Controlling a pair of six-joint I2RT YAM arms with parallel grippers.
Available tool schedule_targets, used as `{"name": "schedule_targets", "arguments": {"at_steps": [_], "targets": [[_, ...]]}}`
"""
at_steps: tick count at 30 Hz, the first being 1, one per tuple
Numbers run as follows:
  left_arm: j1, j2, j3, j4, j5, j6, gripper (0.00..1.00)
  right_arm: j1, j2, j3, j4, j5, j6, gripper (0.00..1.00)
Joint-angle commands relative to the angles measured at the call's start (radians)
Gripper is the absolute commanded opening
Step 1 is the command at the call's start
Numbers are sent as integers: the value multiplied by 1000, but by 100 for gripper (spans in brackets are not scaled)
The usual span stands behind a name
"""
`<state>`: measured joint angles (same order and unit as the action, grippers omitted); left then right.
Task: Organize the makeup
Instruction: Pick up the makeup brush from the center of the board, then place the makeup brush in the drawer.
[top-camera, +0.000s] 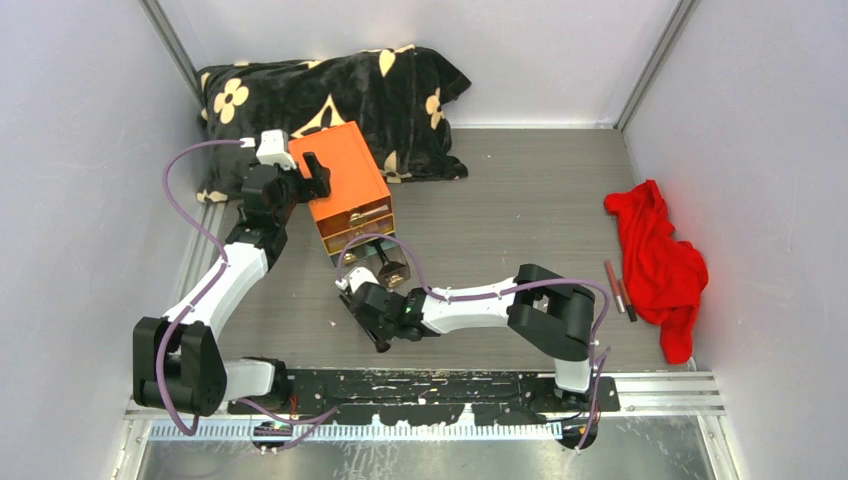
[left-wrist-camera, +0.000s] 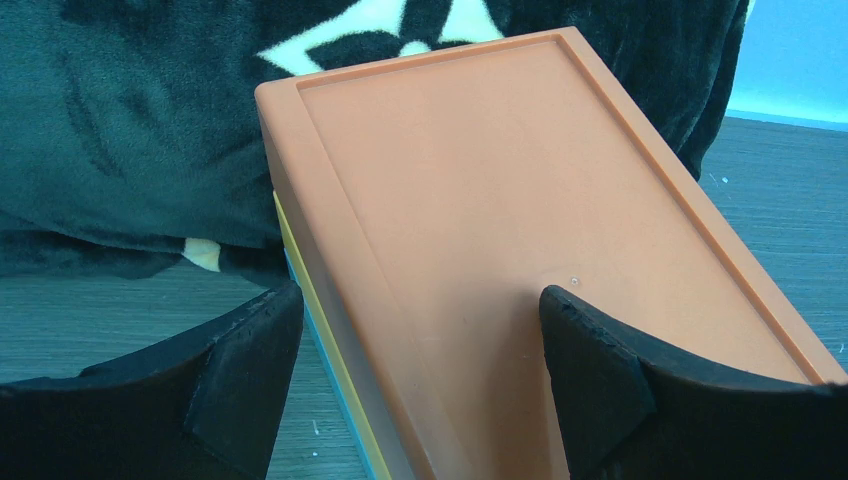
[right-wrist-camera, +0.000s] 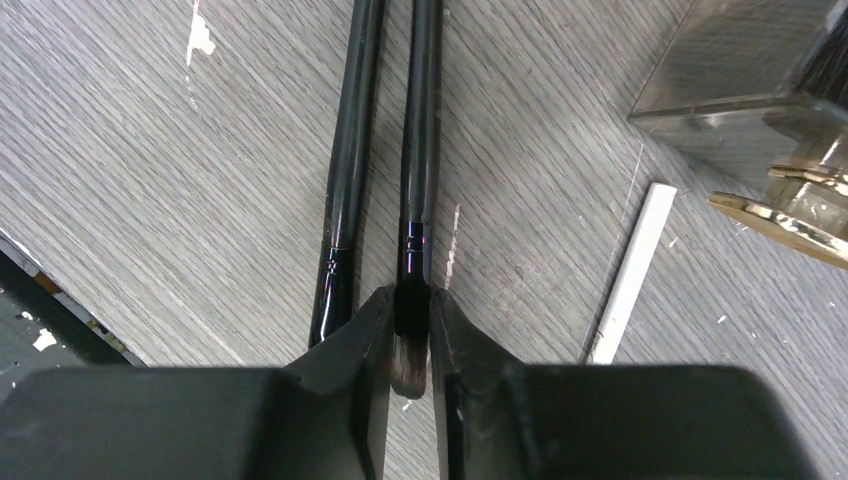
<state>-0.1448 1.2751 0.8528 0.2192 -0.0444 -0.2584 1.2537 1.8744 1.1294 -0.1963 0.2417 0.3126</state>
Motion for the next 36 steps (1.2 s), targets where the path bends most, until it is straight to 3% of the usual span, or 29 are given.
{"name": "schedule_targets", "arguments": {"at_steps": [1, 5, 13, 21, 36], "targets": [[-1, 35, -51, -205, -35, 60, 86, -2, -18, -24, -48, 38, 1, 19], [-2, 33, -51, -207, -35, 59, 86, -2, -57, 3, -117, 54, -9, 12], [-1, 23, -41, -213, -30, 55, 86, -2, -226, 158, -425, 123, -56, 13], [-1, 26, -35, -213, -8, 45, 86, -3, -276, 283, -626, 151, -55, 15], [-1, 1, -44, -213, -4, 42, 86, -161, -165, 406, -700, 75, -194, 20]]}}
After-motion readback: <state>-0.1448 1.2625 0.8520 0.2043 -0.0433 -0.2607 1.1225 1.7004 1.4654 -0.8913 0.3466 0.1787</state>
